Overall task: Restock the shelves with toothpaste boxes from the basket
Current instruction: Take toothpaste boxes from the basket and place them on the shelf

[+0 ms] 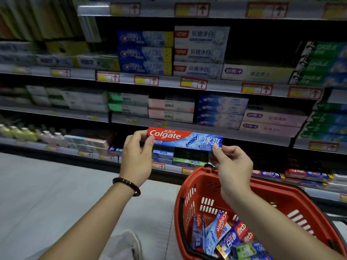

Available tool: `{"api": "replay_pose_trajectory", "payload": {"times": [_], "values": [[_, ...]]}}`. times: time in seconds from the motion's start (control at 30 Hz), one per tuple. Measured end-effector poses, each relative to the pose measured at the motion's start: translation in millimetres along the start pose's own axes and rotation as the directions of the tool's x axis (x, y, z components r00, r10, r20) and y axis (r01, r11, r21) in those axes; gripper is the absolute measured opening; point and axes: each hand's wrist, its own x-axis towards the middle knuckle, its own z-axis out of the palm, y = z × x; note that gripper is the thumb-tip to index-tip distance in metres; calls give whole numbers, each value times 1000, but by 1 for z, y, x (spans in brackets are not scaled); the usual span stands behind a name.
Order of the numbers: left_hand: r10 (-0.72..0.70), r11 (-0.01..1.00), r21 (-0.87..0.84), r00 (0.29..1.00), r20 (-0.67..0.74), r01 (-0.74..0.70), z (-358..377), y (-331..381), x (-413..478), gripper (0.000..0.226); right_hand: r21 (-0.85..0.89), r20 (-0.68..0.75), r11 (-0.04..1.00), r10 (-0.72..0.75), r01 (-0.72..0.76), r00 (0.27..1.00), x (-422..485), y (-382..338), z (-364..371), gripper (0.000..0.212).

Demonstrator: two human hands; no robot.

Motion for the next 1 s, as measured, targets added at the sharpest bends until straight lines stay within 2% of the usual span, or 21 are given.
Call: {"api": "replay_pose_trajectory", "payload": {"times": [0.23,0.4,0.63,0.8,1.0], "values": [[-66,997,25,998,-20,67,-60,-24,41,17,-85,109,996,-22,31,994,6,7,62,12],[-139,988,67,990,-22,140,-90,-47,66,18,-103,137,995,8,7,991,8,20,109,14],[-174,980,77,978,-111,183,-107,-98,92,24,-109,159,994,47,-30,986,12,59,168,26],[-219,973,30,952,-214,230,-109,-140,110,28,-182,155,982,76,-47,985,15,93,202,17],[-249,962,51,937,-244,269,-107,-187,127,25,-258,176,965,85,-38,981,22,125,232,10]]}}
